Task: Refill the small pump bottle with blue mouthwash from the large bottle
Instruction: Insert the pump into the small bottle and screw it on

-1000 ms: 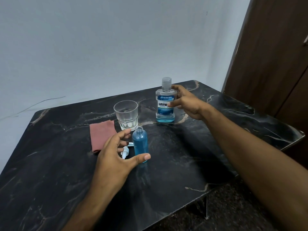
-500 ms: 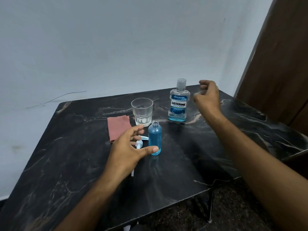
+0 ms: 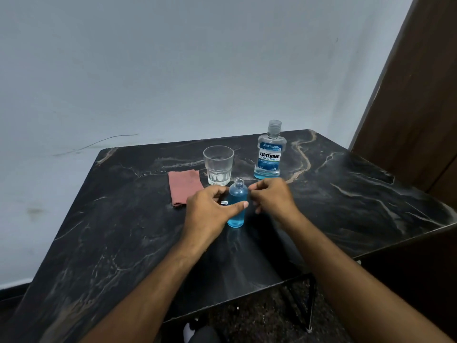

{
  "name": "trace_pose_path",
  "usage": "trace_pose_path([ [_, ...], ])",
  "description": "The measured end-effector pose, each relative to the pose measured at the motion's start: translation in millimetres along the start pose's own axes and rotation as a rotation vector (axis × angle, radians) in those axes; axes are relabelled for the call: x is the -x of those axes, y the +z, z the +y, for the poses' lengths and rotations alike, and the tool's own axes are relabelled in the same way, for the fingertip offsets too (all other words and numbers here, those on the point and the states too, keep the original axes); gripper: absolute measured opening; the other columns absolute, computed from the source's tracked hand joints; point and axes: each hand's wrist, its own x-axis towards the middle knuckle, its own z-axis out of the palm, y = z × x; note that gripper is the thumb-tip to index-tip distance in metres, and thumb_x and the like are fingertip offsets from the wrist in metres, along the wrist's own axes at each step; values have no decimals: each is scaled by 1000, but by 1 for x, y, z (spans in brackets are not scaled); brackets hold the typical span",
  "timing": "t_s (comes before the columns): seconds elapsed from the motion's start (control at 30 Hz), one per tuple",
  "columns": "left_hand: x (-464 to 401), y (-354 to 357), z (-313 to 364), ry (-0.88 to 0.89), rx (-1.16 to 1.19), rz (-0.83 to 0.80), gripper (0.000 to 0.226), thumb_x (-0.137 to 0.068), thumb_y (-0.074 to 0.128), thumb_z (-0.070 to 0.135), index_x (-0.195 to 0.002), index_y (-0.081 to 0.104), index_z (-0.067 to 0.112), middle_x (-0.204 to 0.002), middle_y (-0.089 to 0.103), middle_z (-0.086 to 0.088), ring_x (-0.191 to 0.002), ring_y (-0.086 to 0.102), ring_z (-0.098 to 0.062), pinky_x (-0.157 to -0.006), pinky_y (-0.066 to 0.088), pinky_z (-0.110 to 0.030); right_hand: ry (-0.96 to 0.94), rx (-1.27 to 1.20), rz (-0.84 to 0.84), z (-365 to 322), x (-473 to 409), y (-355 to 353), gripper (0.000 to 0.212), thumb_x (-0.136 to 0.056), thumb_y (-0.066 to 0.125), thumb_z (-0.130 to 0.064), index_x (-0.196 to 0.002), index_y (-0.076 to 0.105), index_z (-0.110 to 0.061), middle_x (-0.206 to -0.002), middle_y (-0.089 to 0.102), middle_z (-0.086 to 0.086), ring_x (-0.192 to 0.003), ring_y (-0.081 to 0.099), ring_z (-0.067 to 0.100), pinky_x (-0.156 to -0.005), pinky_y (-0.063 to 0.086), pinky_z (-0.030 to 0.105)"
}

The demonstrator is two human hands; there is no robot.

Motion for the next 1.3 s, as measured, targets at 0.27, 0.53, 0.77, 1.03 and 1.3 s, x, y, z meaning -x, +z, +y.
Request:
trace_pose_path([
  [0.27,1,-29,-4,-33,151,91,33,-65,94,28,-92,77,23,-82,79,11,-79,75,-7,-72,60,-20,8,82,-114,-5,15,26,21,-83,78,-20,-67,70,-9,-57,68,15,-37,54,20,-39,45,27],
  [0.53,5,-63,-12,-22,156,150,32,-65,93,29,-92,77,25,-85,79,13,-78,75,-3,-70,59,-18,-34,390,-82,-33,22,61,51,-74,77,-57,-59,52,-15,-63,54,-2,-57,55,13,-46,36,25],
  [0.77,9,-63,-19,-37,169,124,41,-60,91,40,-94,77,24,-87,79,11,-79,75,-5,-71,59,-20,20,318,-133,-34,16,64,29,-71,81,-38,-77,69,-12,-72,67,1,-65,65,17,-52,48,25],
  [1.03,12,-54,-15,-51,167,85,35,-59,94,36,-87,76,27,-81,78,11,-73,73,-5,-70,60,-25,50,-137,52,-37,8,14,31,-86,77,-19,-67,66,3,-56,62,12,-40,52,21,-44,48,31],
  [1.3,15,-32,2,-23,125,54,33,-62,96,29,-88,76,26,-79,77,17,-73,72,-5,-67,58,-17,-260,-389,268,-105,23,-59,24,-88,76,-25,-77,72,-5,-63,69,7,-51,62,18,-52,55,30],
])
